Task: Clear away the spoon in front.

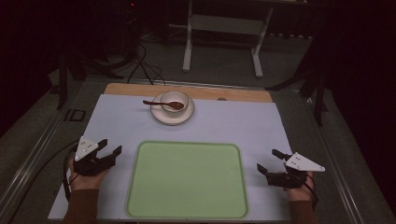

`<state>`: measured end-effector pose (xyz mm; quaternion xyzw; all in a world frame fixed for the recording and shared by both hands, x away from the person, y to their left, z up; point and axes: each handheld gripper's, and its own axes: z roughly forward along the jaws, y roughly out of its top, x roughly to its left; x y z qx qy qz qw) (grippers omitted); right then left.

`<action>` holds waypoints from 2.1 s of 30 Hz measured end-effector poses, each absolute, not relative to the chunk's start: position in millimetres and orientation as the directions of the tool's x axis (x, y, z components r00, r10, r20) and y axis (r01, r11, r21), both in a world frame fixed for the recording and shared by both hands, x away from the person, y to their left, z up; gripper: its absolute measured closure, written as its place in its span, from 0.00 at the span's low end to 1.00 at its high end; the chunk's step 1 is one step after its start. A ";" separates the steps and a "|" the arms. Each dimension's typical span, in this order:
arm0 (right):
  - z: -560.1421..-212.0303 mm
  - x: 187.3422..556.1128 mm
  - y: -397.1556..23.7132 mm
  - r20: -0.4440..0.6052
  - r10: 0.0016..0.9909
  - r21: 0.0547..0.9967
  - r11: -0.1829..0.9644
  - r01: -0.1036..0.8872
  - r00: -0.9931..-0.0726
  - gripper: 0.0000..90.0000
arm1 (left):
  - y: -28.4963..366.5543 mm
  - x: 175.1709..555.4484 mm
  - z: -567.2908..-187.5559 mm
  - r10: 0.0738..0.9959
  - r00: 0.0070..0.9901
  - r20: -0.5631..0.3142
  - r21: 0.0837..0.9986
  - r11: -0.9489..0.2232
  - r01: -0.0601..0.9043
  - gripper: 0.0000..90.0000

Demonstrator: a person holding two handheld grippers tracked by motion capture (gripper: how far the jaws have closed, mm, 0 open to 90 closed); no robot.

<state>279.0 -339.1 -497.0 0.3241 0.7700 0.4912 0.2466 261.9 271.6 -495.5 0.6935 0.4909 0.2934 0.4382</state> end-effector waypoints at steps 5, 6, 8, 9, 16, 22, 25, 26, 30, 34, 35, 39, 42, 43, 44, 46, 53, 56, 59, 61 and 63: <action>-496.7 279.1 -339.4 -0.059 0.740 0.918 0.305 0.255 -0.671 0.16 | 268.8 264.6 -496.4 0.940 0.341 -0.010 0.890 -0.147 0.431 0.42; -496.8 279.2 -339.3 -0.059 0.739 0.918 0.305 0.255 -0.671 0.16 | 267.5 266.5 -496.6 0.940 0.341 -0.013 0.889 -0.146 0.434 0.42; -496.7 279.2 -339.4 -0.059 0.739 0.918 0.305 0.254 -0.672 0.16 | 266.3 268.0 -496.1 0.941 0.339 -0.015 0.888 -0.144 0.438 0.42; -496.6 279.1 -339.6 -0.059 0.739 0.919 0.303 0.254 -0.671 0.16 | 265.8 268.9 -495.2 0.940 0.340 -0.021 0.887 -0.139 0.440 0.42; -496.3 278.9 -340.5 -0.058 0.742 0.920 0.299 0.253 -0.668 0.16 | 262.0 274.0 -488.8 0.939 0.342 -0.044 0.885 -0.122 0.448 0.42; -495.9 278.5 -341.3 -0.055 0.746 0.922 0.292 0.253 -0.663 0.16 | 261.0 276.0 -481.1 0.934 0.350 -0.069 0.893 -0.098 0.439 0.42; -496.0 278.5 -341.1 -0.056 0.748 0.923 0.292 0.252 -0.662 0.16 | 260.4 280.1 -473.2 0.932 0.355 -0.072 0.900 -0.093 0.425 0.42; -496.1 278.6 -341.2 -0.056 0.747 0.923 0.292 0.252 -0.662 0.16 | 260.2 281.4 -471.2 0.931 0.357 -0.072 0.902 -0.092 0.423 0.42; -496.3 278.8 -341.5 -0.056 0.750 0.922 0.292 0.253 -0.660 0.16 | 258.3 286.0 -463.2 0.928 0.367 -0.064 0.908 -0.098 0.408 0.42; -496.4 278.8 -341.8 -0.058 0.750 0.923 0.291 0.251 -0.659 0.16 | 256.6 289.9 -455.5 0.925 0.377 -0.047 0.911 -0.115 0.396 0.42; -496.4 278.8 -341.9 -0.057 0.751 0.923 0.291 0.251 -0.658 0.16 | 256.7 290.9 -453.9 0.924 0.379 -0.047 0.912 -0.115 0.393 0.42; -496.5 278.8 -341.8 -0.056 0.751 0.923 0.291 0.253 -0.658 0.16 | 256.7 296.0 -449.4 0.923 0.382 -0.043 0.915 -0.117 0.385 0.42; -496.5 278.8 -341.8 -0.056 0.750 0.923 0.291 0.253 -0.659 0.16 | 256.8 299.7 -448.0 0.923 0.383 -0.040 0.914 -0.121 0.388 0.42; -496.5 278.8 -341.8 -0.055 0.750 0.923 0.291 0.253 -0.659 0.16 | 256.6 301.0 -447.6 0.923 0.383 -0.042 0.913 -0.120 0.389 0.42; -496.7 278.9 -341.8 -0.054 0.750 0.922 0.291 0.256 -0.659 0.16 | 256.5 304.2 -446.5 0.922 0.385 -0.041 0.913 -0.122 0.390 0.42; -496.9 279.2 -341.6 -0.053 0.750 0.922 0.291 0.256 -0.659 0.16 | 256.1 308.1 -445.3 0.922 0.385 -0.044 0.914 -0.118 0.388 0.42; -497.2 279.5 -341.7 -0.053 0.748 0.921 0.293 0.257 -0.661 0.16 | 256.4 318.3 -444.6 0.922 0.384 -0.057 0.913 -0.107 0.393 0.41; -497.5 279.9 -341.7 -0.052 0.748 0.920 0.293 0.259 -0.662 0.16 | 255.7 324.8 -444.3 0.921 0.384 -0.063 0.912 -0.103 0.397 0.41; -497.8 280.2 -341.5 -0.051 0.747 0.921 0.293 0.258 -0.663 0.16 | 254.9 327.0 -443.1 0.920 0.387 -0.063 0.913 -0.104 0.395 0.42; -498.0 280.3 -341.1 -0.049 0.747 0.920 0.293 0.261 -0.663 0.16 | 252.7 331.4 -440.3 0.918 0.392 -0.058 0.915 -0.108 0.390 0.42; -498.0 280.2 -341.1 -0.049 0.747 0.920 0.292 0.262 -0.663 0.16 | 251.9 332.9 -439.3 0.918 0.393 -0.056 0.914 -0.111 0.389 0.42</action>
